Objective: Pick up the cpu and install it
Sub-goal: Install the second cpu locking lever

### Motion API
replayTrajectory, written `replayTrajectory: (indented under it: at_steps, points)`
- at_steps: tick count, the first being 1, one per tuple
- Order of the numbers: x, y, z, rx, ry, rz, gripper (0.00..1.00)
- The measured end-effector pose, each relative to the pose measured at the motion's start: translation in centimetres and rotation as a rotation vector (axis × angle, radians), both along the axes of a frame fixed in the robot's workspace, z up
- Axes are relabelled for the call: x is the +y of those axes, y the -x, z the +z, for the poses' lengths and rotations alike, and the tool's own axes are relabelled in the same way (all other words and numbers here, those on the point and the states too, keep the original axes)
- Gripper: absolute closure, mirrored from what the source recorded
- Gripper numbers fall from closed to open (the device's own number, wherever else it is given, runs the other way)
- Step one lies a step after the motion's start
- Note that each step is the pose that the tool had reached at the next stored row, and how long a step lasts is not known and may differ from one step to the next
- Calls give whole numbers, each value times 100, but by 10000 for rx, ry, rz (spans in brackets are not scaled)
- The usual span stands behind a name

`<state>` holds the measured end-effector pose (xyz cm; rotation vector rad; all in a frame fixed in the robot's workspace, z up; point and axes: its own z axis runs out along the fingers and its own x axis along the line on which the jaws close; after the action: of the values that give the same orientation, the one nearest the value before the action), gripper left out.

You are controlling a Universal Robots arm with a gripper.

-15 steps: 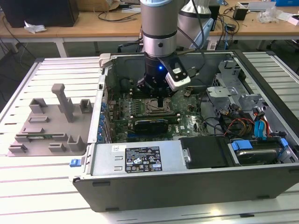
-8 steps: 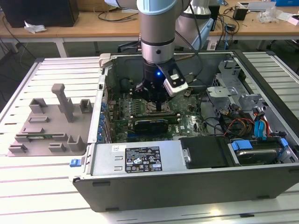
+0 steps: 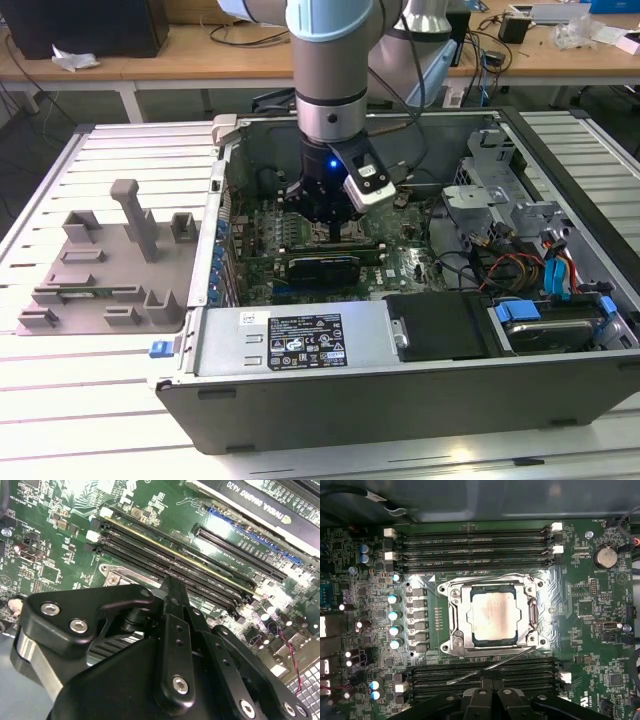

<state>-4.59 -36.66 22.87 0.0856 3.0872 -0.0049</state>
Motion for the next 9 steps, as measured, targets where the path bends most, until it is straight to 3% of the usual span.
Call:
replayTrajectory:
  at_steps: [9]
  points:
    - [-6, 51, -70, 1, -13, 14, 89]
